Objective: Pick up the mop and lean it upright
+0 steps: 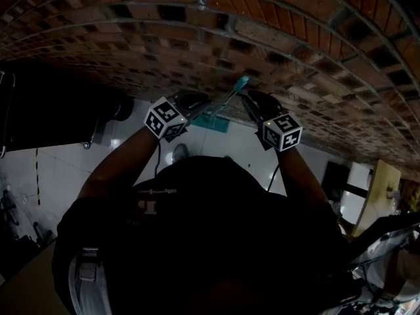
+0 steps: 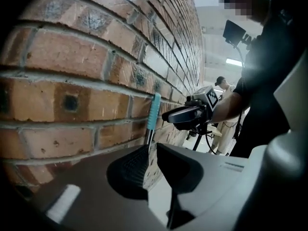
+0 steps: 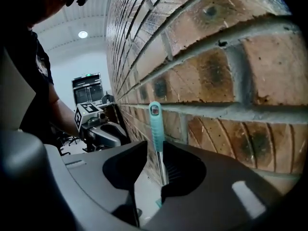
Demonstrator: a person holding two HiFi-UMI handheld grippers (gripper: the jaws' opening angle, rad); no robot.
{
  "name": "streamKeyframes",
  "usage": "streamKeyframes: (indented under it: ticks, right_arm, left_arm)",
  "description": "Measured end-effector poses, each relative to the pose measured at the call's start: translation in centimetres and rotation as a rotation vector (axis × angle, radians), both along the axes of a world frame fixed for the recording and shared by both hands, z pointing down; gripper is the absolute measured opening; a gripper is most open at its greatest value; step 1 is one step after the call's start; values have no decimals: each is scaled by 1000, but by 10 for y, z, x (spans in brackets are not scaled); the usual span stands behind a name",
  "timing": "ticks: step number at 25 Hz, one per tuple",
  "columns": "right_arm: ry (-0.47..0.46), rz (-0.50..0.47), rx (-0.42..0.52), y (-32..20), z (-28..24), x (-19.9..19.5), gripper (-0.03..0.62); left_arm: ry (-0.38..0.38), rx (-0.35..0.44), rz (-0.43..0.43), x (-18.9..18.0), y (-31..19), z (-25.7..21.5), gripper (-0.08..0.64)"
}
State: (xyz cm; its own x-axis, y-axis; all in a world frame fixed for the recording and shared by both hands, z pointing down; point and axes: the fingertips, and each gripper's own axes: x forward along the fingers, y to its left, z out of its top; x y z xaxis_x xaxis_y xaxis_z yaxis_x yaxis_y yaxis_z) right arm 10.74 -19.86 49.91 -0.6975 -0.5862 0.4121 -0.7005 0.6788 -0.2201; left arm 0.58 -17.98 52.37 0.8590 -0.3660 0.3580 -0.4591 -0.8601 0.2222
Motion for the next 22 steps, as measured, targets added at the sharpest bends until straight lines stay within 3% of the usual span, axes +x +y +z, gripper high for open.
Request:
streamKeyframes:
  ticks: [8,22]
  right_arm:
    - [7,43,-2,-11,14,-12,133]
    - [10,119,8,-20,31,-17,152]
  left_arm:
    - [-56,-20,59,25,-3,34,106]
    - [-130,-47,32,54,-13,89,120]
